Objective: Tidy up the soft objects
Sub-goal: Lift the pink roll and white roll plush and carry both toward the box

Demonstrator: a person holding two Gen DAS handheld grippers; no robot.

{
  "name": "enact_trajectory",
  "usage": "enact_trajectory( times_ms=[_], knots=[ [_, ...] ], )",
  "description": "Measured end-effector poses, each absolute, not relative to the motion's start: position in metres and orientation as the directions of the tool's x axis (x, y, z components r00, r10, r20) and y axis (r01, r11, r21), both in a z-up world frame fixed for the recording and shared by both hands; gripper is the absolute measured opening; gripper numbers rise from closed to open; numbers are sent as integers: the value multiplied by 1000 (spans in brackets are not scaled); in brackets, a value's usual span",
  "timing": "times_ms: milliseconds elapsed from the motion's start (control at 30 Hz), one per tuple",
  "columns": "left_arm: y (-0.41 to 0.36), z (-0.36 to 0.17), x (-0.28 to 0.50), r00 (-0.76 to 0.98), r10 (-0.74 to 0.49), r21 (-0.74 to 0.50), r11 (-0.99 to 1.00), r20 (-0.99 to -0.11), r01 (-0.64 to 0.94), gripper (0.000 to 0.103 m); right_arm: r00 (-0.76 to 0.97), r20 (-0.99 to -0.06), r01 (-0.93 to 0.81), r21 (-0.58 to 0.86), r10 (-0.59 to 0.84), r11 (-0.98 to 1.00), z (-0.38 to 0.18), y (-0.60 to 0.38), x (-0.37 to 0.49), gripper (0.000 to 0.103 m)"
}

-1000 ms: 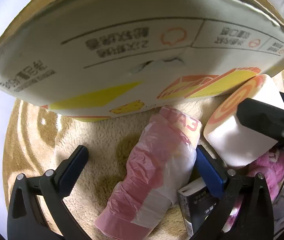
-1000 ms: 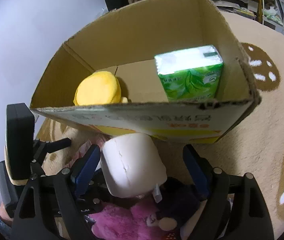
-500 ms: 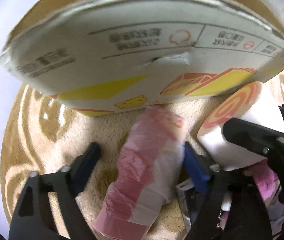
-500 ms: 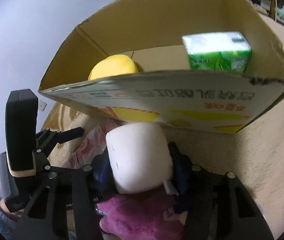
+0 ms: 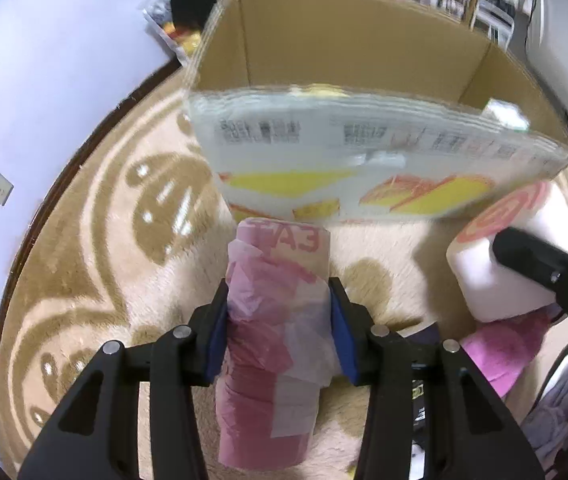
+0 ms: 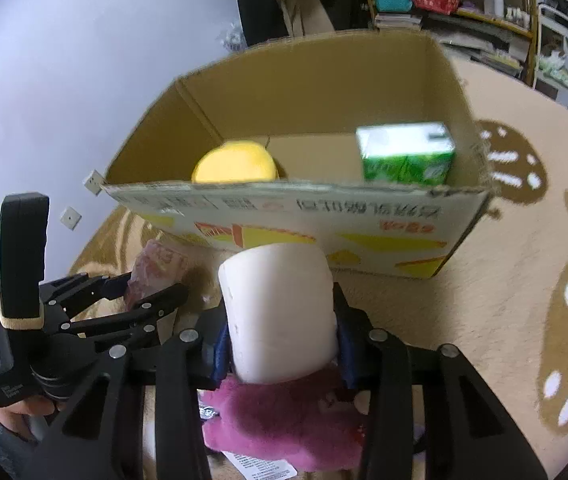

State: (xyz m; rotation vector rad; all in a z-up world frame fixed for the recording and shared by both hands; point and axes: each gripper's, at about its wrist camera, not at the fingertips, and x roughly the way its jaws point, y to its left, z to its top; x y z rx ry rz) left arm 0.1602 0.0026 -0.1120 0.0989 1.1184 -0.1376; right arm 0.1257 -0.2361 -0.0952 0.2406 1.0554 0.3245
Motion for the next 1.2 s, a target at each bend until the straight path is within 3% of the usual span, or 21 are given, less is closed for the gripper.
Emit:
enact_trajectory(
  times_ms=[367,567,633,1000,1200],
  knots=[
    [7,-59,125,565,-52,20,993,-823,119,37,566,-744,-160,324,355,933,-52,-252,99,44],
    [13,-53,110,595,-74,6,991,-801,131,28,600,-719,-162,321,352,933,-37,-255,89,43],
    [11,-53,110,605,-69,18,990,-793,138,18,608,-710,-169,323,356,931,-32,-257,84,43],
    [11,-16,95,716,-181,-55,979,-674,196,17,654,-668,-138,357,356,924,-12,-271,69,43],
    [7,15,92,785,-185,-31,978,-591,207,17,689,-628,-145,371,363,917,-2,-277,71,43]
  ],
)
